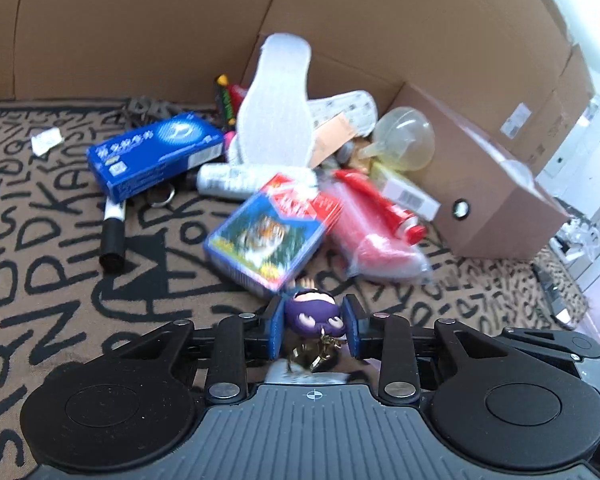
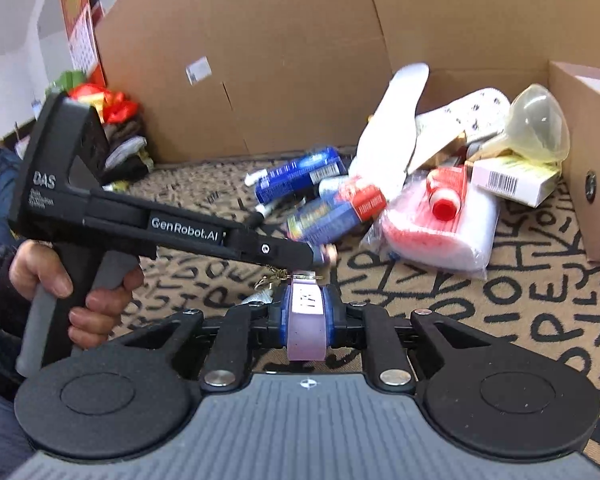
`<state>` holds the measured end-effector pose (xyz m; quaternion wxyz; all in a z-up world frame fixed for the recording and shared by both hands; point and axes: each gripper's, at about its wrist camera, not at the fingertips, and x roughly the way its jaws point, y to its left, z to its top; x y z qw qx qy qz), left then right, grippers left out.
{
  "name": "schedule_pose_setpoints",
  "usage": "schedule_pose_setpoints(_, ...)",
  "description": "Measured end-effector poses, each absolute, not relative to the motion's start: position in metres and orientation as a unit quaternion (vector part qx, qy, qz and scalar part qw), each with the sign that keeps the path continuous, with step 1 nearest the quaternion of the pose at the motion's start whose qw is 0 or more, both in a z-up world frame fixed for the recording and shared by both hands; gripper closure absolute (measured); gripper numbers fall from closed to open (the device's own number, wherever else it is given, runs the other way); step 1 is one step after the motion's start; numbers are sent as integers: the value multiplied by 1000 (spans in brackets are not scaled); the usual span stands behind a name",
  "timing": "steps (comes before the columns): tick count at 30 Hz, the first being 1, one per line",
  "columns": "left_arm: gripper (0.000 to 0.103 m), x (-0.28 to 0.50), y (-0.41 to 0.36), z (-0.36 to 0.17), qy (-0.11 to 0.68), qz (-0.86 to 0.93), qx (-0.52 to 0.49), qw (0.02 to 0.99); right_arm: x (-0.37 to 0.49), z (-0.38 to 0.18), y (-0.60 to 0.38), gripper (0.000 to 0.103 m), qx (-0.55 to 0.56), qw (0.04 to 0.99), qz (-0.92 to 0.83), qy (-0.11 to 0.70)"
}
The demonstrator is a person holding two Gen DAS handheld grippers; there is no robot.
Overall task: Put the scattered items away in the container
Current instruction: 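Lift the purple keychain by its strap with the right gripper, then carry the keychain with the right gripper over the box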
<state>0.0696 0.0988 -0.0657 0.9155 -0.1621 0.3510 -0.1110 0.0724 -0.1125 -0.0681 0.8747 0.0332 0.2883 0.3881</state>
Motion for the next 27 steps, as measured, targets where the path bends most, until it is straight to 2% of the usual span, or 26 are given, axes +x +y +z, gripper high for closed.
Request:
schedule_pose_setpoints(12,74,68,73,-17,294,-164,-144,931,65,-32,-138,84,47,897,381,219)
schedule_pose_setpoints(27,75,111,16,39,240,-232,-108,936,80,9,-179,84,18,932,332,148)
